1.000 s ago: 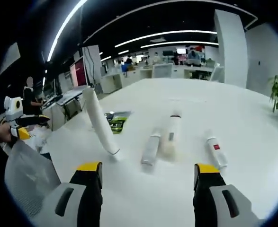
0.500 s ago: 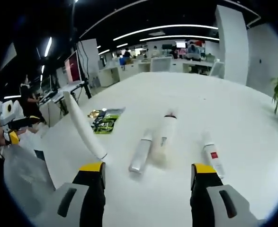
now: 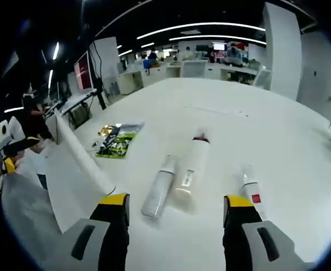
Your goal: Arrange the skincare products in the storage area until every visible bottle or jar stands upright without overlapping.
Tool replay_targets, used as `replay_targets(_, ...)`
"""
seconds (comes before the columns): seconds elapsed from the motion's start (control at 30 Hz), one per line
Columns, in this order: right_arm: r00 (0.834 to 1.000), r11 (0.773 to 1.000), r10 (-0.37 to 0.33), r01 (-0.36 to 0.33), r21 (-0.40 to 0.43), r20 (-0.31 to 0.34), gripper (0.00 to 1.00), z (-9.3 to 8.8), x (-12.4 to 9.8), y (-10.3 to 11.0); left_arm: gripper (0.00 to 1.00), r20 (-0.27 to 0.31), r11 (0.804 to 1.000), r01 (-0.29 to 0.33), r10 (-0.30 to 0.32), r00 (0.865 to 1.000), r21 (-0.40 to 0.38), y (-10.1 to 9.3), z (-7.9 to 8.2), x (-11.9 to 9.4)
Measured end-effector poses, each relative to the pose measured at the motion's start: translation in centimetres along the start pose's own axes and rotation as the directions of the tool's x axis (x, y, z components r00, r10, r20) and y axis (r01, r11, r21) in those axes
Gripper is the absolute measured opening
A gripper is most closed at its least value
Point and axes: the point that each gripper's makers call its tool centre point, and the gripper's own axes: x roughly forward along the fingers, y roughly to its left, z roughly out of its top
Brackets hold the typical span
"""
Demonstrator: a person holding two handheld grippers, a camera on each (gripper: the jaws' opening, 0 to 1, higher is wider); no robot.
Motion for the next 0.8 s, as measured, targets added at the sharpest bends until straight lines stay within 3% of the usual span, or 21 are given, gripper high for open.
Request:
replay_targets(0.2, 0.999, 1.000, -0.004, 0.005, 0.011, -0.035, 0.63, 0.4, 1.7, -1.2, 0.84, -0.001, 1.000, -0.012, 0.012, 1.000, -0.001, 0.2, 0.0, 0.0)
replay_targets(0.33, 0.995, 0.999, -0.033, 0.036, 0.030, -0.092, 0.56, 0.3, 2.7, -2.4, 0.83, -0.004, 1.000, -0.018, 0.018, 1.000, -0.006, 0.4, -0.1, 0.0)
replay_targets(0.8, 0.986, 0.997, -0.059, 0.065, 0.035, -0.158, 0.47, 0.2, 4.8, -1.8, 0.83, -0.006, 0.999, -0.040, 0.040, 0.999, -0.028, 0.8, -0.1, 0.0)
